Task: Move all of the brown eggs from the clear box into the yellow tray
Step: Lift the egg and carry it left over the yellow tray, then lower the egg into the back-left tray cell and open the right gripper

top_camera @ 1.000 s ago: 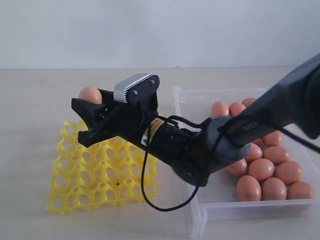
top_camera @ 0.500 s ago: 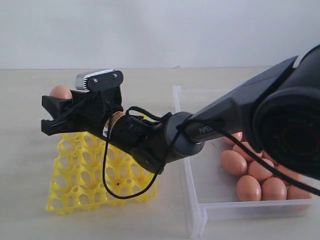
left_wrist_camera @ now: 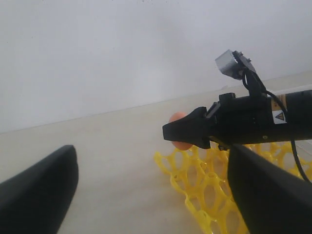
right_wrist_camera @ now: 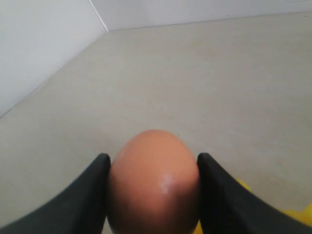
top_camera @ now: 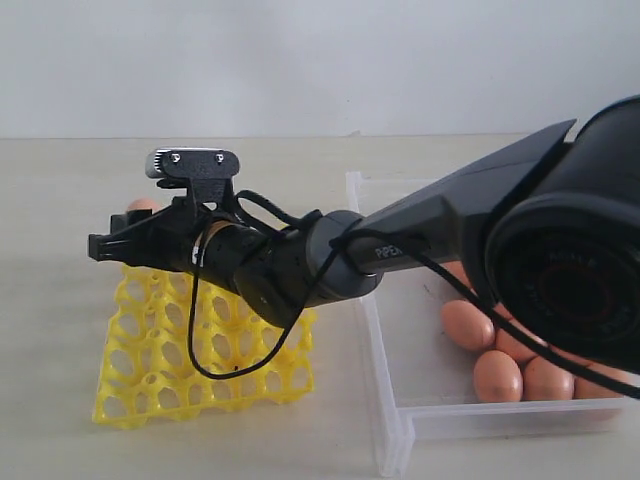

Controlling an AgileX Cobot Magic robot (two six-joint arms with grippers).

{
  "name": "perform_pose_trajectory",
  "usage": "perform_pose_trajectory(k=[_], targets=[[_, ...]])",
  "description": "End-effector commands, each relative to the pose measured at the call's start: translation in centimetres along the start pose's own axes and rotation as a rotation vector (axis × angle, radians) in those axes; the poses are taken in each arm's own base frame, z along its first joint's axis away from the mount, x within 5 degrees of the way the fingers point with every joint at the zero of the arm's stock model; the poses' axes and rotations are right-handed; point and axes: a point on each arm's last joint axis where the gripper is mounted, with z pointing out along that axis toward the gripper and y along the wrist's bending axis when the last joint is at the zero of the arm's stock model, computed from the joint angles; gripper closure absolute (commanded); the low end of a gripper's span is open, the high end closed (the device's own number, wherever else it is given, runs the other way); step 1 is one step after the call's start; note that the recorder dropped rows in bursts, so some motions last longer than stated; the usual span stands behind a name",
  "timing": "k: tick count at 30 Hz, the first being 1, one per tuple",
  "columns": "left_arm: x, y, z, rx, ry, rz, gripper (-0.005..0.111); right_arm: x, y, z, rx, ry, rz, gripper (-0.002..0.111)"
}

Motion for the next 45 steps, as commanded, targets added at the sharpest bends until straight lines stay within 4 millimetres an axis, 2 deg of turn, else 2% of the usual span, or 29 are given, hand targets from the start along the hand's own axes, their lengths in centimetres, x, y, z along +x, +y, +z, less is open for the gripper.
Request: perform_pose_trajectory(k=[1,11,24,40,42,45], targets=[[0.1,-0.1,0.0,0.007,-0.001,-0.014,0.029,-0.3,0.2,0.2,0.008,0.013,0.011,0.108],[0.1,-0.1,0.0,0.007,-0.001,-0.014,0.029,0.2,0.4,0.2,0.017,0.044,0.014,0.108],[0.1,-0.1,0.0,0.007,-0.001,-0.014,0.029,0.4,0.5,1.7,0.058,0.121,0.037,0.108],[0.1,-0.1,0.0,0.007,-0.001,-0.014,0.029,0.7,0.6,1.7,0.062,0.142,-0.003,0.108],[0.1,-0.1,0.0,0.007,-0.001,-0.014,0.029,0.8,0.6,1.7,0.064,0.145,-0.005,0.104],[0.1,-0.1,0.0,0.007,-0.001,-0.014,0.029,0.8,0.6,1.7,0.064,0.145,-0.007,0.087]])
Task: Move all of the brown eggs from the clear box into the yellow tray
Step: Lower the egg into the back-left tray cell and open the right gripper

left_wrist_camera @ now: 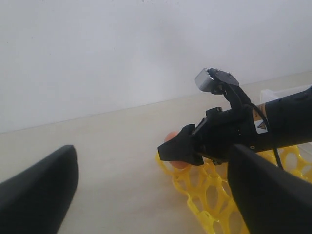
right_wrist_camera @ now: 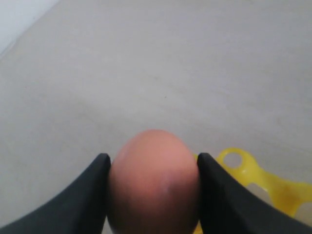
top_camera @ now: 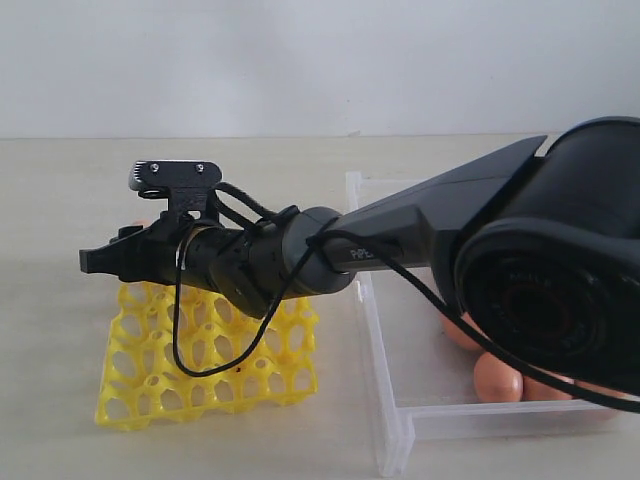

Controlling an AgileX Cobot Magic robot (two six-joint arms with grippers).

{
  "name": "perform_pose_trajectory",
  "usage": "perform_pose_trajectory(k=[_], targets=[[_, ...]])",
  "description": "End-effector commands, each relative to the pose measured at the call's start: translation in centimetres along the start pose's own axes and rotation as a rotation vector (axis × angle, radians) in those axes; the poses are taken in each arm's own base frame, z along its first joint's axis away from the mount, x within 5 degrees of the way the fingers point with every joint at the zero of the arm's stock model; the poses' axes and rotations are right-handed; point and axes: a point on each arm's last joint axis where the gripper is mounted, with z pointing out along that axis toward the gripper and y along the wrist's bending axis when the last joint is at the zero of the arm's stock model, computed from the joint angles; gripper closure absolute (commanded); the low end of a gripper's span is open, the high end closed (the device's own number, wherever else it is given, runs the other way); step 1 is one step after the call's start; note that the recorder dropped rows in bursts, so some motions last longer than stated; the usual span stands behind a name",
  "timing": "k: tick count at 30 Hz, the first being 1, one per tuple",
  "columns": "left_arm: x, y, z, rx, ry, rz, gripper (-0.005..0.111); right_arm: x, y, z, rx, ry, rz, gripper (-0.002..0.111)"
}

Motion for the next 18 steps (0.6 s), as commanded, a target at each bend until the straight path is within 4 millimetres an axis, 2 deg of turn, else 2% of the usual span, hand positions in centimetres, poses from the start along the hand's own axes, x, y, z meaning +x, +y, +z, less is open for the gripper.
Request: perform_pose_trajectory(k=[1,4,6,18], targets=[[0.1,-0.06,-0.01,0.007,-0.001,-0.014,0.029,-0.09,0.38,0.01,-0.007,-0.001,-0.021,0.08],[0.1,-0.06,-0.01,0.007,-0.001,-0.014,0.029,-0.09,0.37,0.01,-0.006,-0.002,-0.04,0.064],[0.1,-0.06,-0.01,0.007,-0.001,-0.014,0.029,-0.09,0.37,0.01,-0.006,-0.002,-0.048,0.061],[0.1,-0.06,-0.01,0.007,-0.001,-0.014,0.029,-0.48,0.57,0.04,-0.016,-0.026,-0.091,0.06]])
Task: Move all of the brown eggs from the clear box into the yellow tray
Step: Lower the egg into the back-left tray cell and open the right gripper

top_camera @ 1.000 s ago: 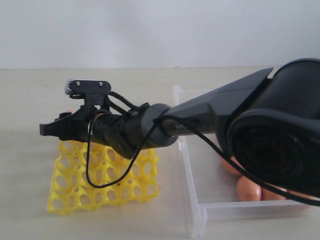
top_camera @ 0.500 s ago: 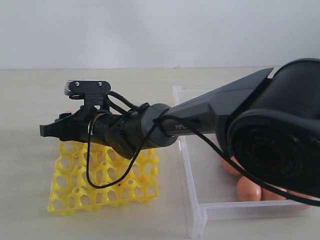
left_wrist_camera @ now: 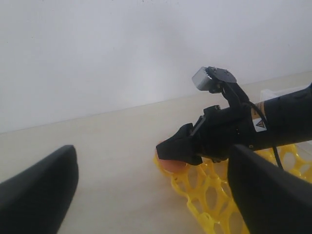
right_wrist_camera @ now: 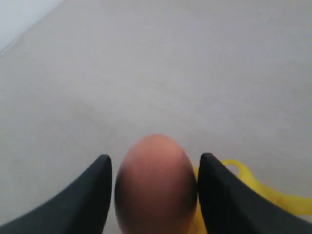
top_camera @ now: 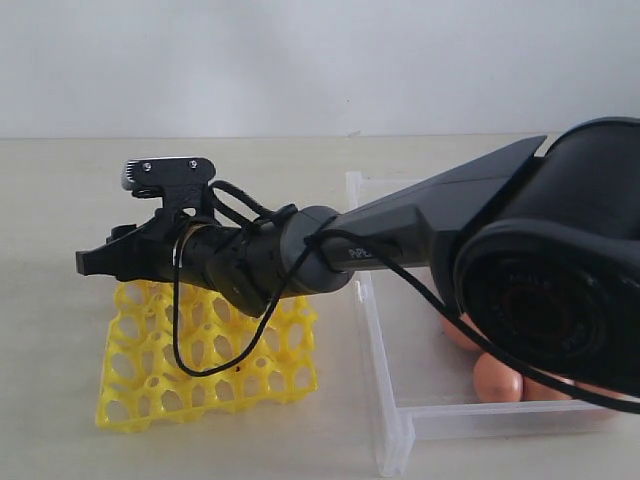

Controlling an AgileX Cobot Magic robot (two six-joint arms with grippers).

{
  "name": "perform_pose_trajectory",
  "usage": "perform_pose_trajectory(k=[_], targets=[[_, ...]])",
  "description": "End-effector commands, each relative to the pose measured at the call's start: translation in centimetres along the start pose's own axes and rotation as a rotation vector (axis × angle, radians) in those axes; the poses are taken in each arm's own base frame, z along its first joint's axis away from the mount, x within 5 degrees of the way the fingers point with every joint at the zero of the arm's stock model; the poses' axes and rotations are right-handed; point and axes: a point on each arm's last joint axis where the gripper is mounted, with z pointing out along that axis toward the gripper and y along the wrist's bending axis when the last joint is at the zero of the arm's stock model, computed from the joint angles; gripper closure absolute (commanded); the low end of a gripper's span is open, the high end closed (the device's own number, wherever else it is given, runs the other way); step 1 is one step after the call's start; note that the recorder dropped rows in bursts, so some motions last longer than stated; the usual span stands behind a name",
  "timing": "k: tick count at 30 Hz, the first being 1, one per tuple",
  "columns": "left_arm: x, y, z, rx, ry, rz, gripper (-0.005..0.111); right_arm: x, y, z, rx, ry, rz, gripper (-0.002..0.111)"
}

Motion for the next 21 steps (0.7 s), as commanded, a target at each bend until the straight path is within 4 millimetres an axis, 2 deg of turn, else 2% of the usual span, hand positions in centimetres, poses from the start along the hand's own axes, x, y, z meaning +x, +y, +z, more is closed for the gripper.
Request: perform_pose_trajectory(k=[1,7,10,16,21], targets=[[0.1,-0.1,0.0,0.007,-0.001,-0.014,0.029,-0.5,0.3,-0.1,-0.007,-0.02,-0.045,0.06],[0.1,-0.1,0.0,0.007,-0.001,-0.014,0.029,-2.3,0.5,-1.2,0.028,-0.003,-0.085,0.064],[0.1,-0.1,0.0,0.007,-0.001,-0.014,0.029,-2.8,0.8,-1.7,0.039,0.029,-0.102,0.073],[0.1,-0.1,0.0,0.007,-0.001,-0.014,0.029,-1.1,1.2,-1.6,0.062,0.151,-0.109,0.108],[0.1,-0.1,0.0,0.007,-0.001,-0.014,0.029,-0.8,1.1,-1.7,0.073,0.186,-0.108,0.108]])
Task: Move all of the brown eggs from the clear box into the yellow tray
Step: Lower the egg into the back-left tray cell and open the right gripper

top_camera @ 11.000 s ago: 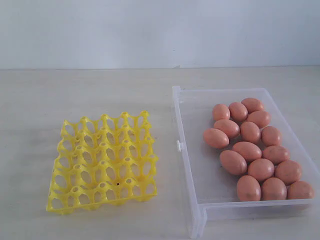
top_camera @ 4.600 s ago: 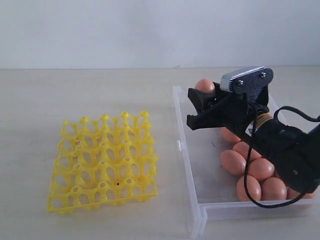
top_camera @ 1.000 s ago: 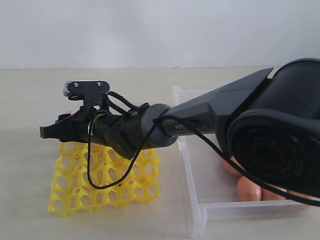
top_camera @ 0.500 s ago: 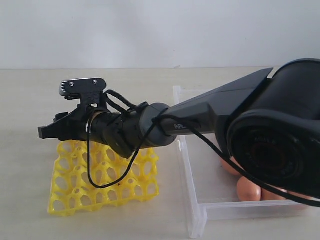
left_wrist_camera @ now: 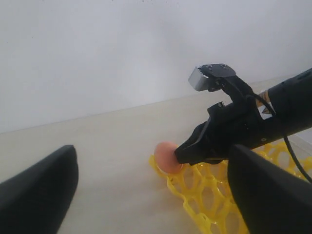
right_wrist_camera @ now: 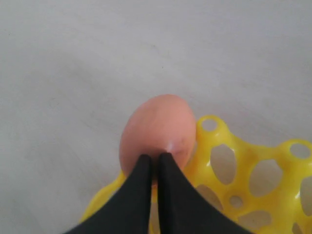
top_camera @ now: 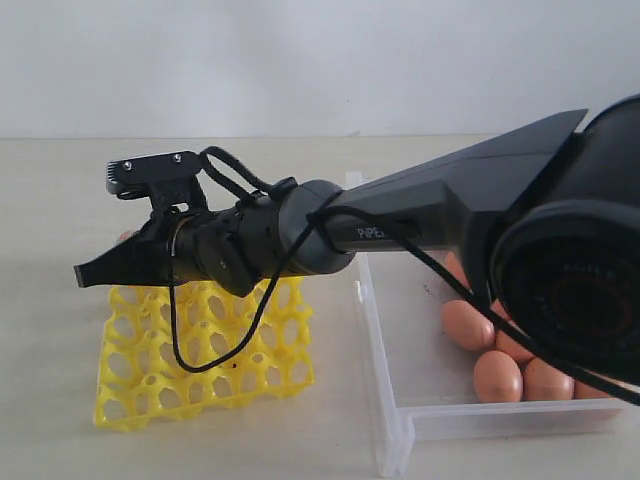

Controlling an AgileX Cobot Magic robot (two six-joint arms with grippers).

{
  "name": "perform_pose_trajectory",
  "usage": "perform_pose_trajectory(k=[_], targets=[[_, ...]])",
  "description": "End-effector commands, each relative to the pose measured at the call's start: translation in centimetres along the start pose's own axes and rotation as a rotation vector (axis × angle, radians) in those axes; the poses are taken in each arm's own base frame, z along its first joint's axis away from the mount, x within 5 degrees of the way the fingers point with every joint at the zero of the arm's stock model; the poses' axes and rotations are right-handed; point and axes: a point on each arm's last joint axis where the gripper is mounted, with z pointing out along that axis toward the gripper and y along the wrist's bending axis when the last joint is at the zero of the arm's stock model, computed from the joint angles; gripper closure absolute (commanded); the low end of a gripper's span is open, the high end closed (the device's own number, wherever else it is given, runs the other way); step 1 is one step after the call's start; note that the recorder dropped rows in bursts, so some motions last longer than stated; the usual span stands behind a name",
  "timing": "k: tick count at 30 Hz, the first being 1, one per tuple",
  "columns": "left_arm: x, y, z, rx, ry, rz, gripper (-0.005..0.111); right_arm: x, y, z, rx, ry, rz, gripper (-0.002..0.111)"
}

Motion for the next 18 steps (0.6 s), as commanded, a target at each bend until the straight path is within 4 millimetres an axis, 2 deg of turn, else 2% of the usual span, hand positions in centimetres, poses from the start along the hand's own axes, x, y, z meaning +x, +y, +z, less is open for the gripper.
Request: perform_pose_trajectory(k=[1,4,6,13,18], targets=[[0.1,-0.1,0.0,0.007,-0.001,-0.014,0.029,-0.4,0.3,-0.4,0.0,0.009,-0.029,0.108],[0.1,-0.1,0.0,0.007,-0.001,-0.014,0.029,-2.5,1.8,-2.1,-0.034,-0.061,-0.081,0.109],[0.1,-0.1,0.0,0.007,-0.001,-0.014,0.029,-2.8,2.7,-2.4,-0.055,-0.091,-0.084,0.109],[0.1,-0.1,0.0,0.007,-0.001,-0.014,0.029,1.1,1.4,0.5,-0.022,0.014,-0.04,0.109],[0.1,-0.1,0.0,0.007,-0.001,-0.014,0.029,2.2,0.9,0.7,0.005,0.102,-0.028,0.109]])
